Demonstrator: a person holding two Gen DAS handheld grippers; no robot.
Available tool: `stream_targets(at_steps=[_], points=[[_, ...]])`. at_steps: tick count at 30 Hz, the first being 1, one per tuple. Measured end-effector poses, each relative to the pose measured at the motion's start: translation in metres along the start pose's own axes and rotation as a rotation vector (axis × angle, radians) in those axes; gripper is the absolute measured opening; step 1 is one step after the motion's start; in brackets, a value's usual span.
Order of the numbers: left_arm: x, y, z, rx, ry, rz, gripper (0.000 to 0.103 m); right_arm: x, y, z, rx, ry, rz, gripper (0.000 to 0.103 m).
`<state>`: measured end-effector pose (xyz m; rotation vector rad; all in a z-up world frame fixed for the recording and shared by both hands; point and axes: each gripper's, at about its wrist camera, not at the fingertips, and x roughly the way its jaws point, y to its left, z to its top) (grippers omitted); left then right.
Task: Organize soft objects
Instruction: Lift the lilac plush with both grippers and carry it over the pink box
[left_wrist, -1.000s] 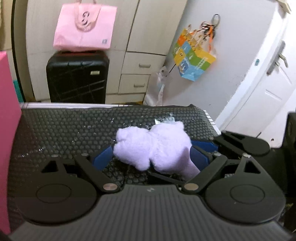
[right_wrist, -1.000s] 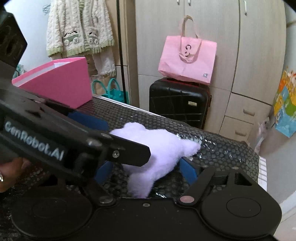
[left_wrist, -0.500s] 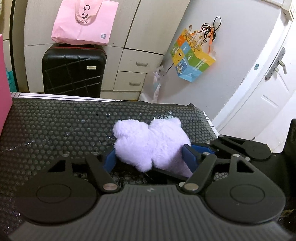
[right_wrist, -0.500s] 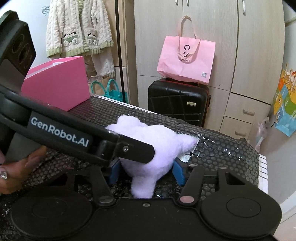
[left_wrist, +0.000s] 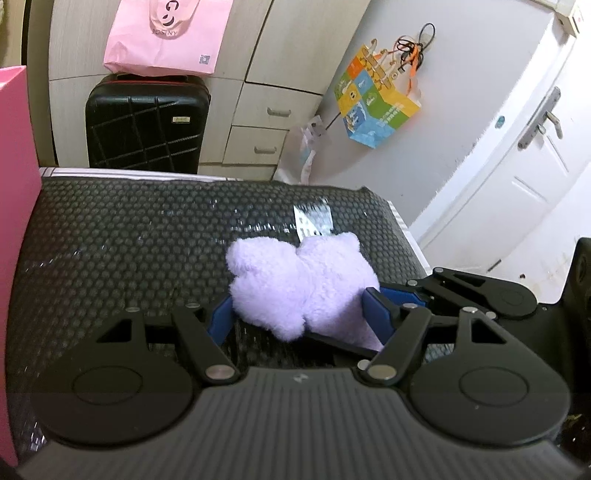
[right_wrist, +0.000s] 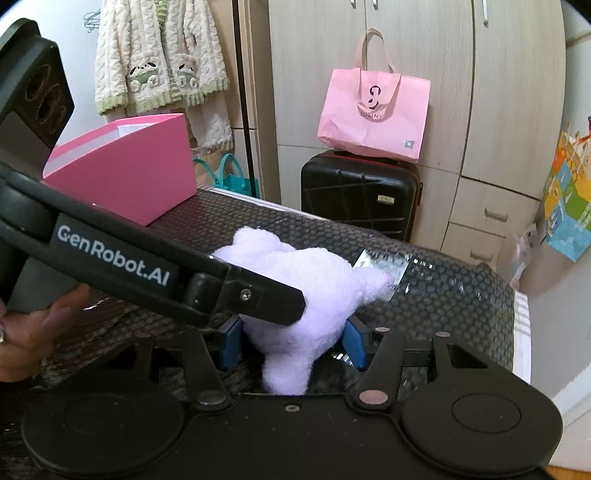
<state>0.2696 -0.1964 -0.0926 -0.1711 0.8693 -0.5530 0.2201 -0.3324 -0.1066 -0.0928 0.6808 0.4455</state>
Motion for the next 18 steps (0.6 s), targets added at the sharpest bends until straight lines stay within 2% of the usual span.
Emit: stream_targets(at_steps=[10,18], points=[[-0.041,-0.015,-0.027,0.016,0.075,-0.014,0.071,-0.037,0.037,-0.016,0.030,0.050,-0.006,0.060],[-0.076,-0.020,-0.051,0.035,0.088,-0.024,0.071,-0.063,0.065,-0.026,0.042,0.058,0.014,0.060]])
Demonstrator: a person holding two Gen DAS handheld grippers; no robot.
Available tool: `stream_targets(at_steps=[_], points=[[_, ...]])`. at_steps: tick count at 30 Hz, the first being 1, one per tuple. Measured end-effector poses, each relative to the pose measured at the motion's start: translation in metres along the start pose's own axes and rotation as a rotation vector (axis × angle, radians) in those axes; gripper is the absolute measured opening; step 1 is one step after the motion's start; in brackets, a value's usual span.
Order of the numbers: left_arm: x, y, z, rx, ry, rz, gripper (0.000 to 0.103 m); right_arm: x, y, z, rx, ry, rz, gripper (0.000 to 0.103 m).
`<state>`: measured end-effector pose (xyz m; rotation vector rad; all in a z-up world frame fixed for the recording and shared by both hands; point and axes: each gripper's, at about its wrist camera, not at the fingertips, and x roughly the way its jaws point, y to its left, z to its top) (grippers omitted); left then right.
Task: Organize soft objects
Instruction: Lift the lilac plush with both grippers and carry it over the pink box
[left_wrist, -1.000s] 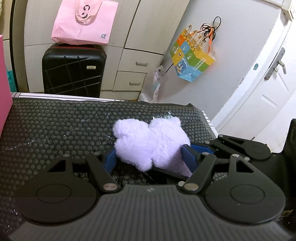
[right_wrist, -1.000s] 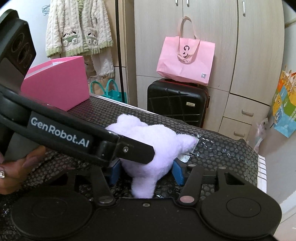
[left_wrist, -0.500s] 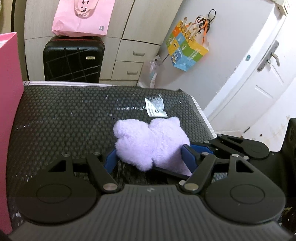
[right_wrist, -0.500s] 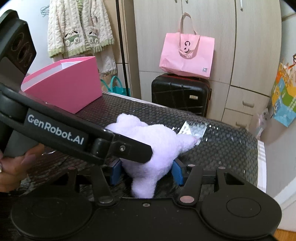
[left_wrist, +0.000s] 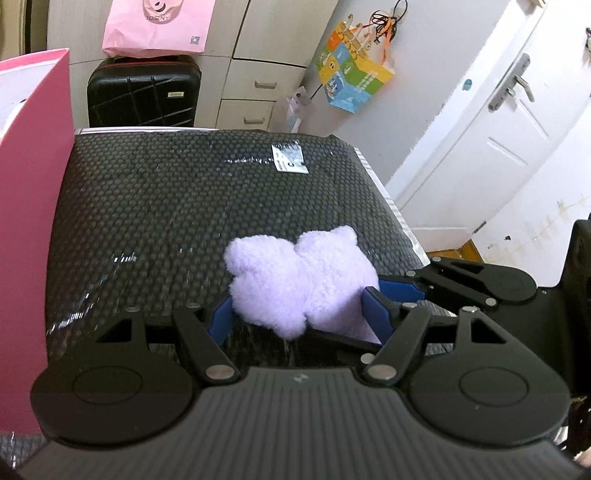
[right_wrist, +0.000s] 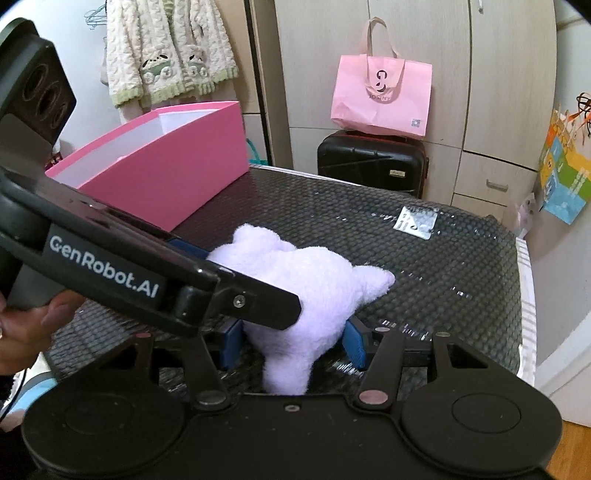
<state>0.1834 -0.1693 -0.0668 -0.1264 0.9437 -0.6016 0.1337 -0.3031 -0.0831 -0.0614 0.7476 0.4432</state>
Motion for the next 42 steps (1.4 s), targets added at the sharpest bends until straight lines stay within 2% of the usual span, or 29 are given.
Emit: stream_targets(at_steps=[9,14,18,23,31,34,38,42], points=[[-0.041,0.003,-0.029,0.009,0.039,-0.012,0.071,-0.024,0.033,-0.012,0.061,0.024,0.061,0.060],[-0.066,0.020,-0.043,-0.023,0.097,-0.077,0.071,-0.032,0.065,-0.014,0.062,0.035,0.119,0.060],[-0.090,0.036,-0.051,-0.045,0.083,-0.117,0.069,-0.039,0.091,-0.006,-0.002,0.025,0.133,0.060],[-0.122,0.053,-0.062,-0.055,0.054,-0.122,0.068,-0.042,0.124,0.003,-0.077,0.017,0.145,0.060],[-0.176,0.083,-0.073,-0.096,0.092,-0.129,0.068,-0.050,0.177,0.022,-0.166,0.033,0.226,0.060],[-0.197,0.092,-0.070,-0.092,0.075,-0.097,0.068,-0.050,0.190,0.036,-0.172,0.022,0.260,0.060],[-0.218,0.100,-0.058,-0.058,0.008,-0.037,0.067,-0.044,0.207,0.056,-0.199,-0.025,0.270,0.060],[-0.226,0.116,-0.042,-0.052,-0.045,-0.032,0.067,-0.035,0.218,0.075,-0.233,-0.072,0.256,0.060]])
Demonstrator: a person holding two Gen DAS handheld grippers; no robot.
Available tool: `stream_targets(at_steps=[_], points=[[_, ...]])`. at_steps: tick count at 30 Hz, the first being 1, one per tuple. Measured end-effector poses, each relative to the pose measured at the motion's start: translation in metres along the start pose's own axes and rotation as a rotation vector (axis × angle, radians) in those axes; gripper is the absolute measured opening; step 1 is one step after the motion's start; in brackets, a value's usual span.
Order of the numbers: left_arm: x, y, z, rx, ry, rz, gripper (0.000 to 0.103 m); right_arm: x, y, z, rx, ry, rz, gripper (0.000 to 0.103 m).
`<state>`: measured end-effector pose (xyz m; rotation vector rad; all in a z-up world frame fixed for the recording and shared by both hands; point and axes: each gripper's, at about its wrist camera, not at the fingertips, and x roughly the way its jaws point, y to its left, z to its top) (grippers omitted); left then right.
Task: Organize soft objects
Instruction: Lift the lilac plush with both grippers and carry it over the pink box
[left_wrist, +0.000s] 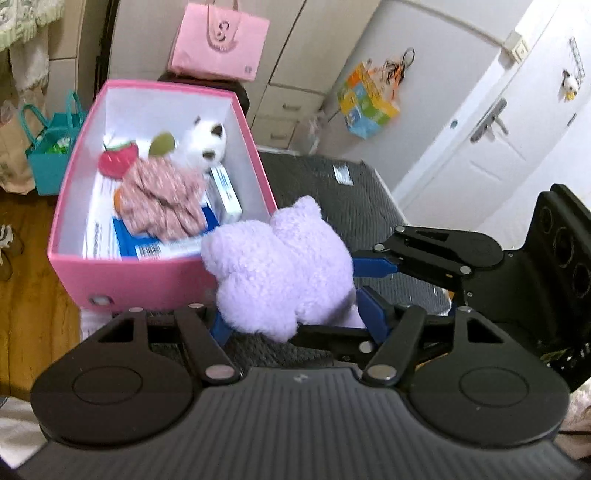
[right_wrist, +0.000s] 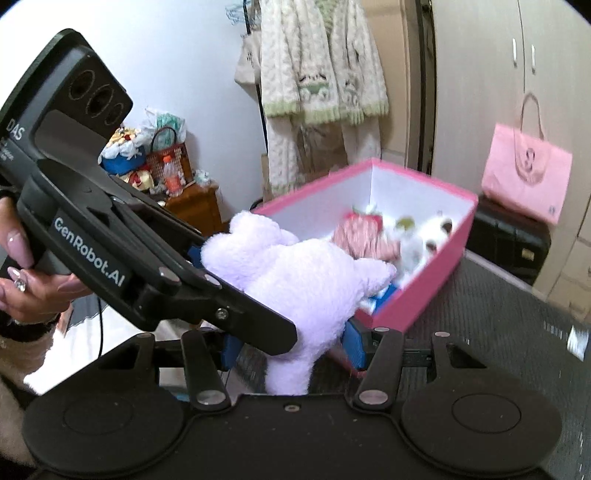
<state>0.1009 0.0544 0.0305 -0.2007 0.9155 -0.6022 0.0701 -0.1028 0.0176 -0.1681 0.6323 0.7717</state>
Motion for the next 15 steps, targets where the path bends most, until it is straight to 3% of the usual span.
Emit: stream_targets(at_steps=[10,15], points=[[0.004,0.038,0.053,-0.008,-0.111,0.007,0.067,0.035,-0.024,0.050,-0.062,-0.069,-0.030,0.060],[0.023,0.065,0.077,-0.090,-0.094,-0.034,0.065,0.062,-0.051,0.072,-0.051,-0.069,-0.001,0.060]])
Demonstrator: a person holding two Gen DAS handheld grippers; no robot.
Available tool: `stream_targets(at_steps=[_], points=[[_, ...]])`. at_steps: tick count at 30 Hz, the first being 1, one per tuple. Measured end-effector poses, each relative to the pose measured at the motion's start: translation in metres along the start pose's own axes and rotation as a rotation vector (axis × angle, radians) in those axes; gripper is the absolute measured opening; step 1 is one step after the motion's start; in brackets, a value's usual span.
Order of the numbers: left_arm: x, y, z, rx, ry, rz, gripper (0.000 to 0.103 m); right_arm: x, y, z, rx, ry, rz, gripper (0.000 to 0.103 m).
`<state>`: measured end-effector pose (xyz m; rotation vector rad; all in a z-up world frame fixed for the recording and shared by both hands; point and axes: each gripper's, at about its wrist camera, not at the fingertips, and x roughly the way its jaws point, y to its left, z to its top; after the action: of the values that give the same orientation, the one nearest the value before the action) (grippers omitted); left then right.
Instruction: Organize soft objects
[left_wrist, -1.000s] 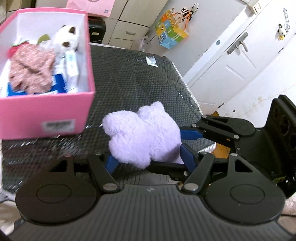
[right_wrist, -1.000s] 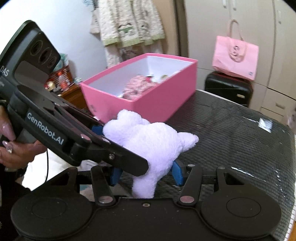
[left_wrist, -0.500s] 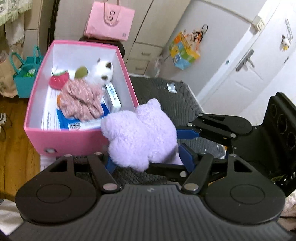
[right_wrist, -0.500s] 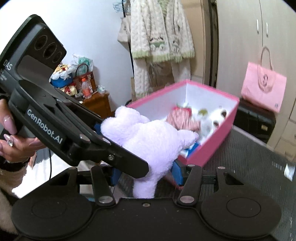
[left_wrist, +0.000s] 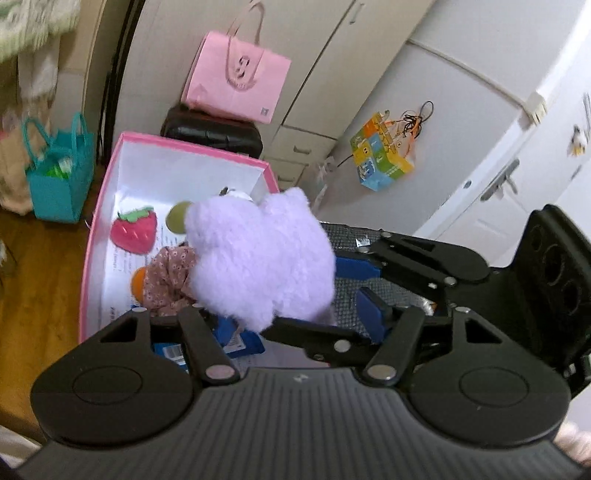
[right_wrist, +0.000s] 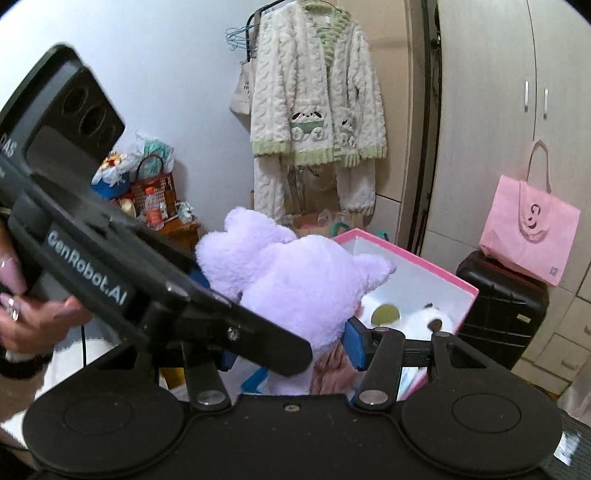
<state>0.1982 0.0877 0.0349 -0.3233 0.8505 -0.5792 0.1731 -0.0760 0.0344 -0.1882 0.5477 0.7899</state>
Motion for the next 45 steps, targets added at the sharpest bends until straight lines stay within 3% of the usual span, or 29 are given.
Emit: stream_targets(at_steps=[5,18,21,24,28,30,33,45], points=[[0.023,0.019,0.012,-0.038,0.030,0.013,0.063,0.021,-0.016,-0.001,-0.011,0.002,0.023,0.060],[0.058,0.048,0.028,-0.071,-0.054,0.162,0.060,0.084,-0.059,0.006,0.024,0.081,-0.029,0.061],[0.065,0.052,0.029,-0.073,-0.061,0.200,0.060,0.097,-0.064,0.007,0.027,0.113,-0.056,0.063],[0.064,0.052,0.026,-0.076,-0.063,0.215,0.060,0.101,-0.068,0.004,0.039,0.127,-0.082,0.075],[0.049,0.040,0.017,-0.025,-0.097,0.264,0.060,0.084,-0.068,-0.005,0.051,0.111,-0.124,0.078],[0.040,0.032,0.015,0.015,-0.111,0.304,0.060,0.063,-0.056,-0.010,-0.017,0.065,-0.196,0.078],[0.026,0.020,0.009,0.054,-0.143,0.331,0.060,0.033,-0.044,-0.014,-0.078,-0.002,-0.220,0.078],[-0.016,-0.036,-0.028,0.160,-0.198,0.280,0.064,-0.048,-0.028,-0.030,0.069,-0.133,-0.215,0.079]])
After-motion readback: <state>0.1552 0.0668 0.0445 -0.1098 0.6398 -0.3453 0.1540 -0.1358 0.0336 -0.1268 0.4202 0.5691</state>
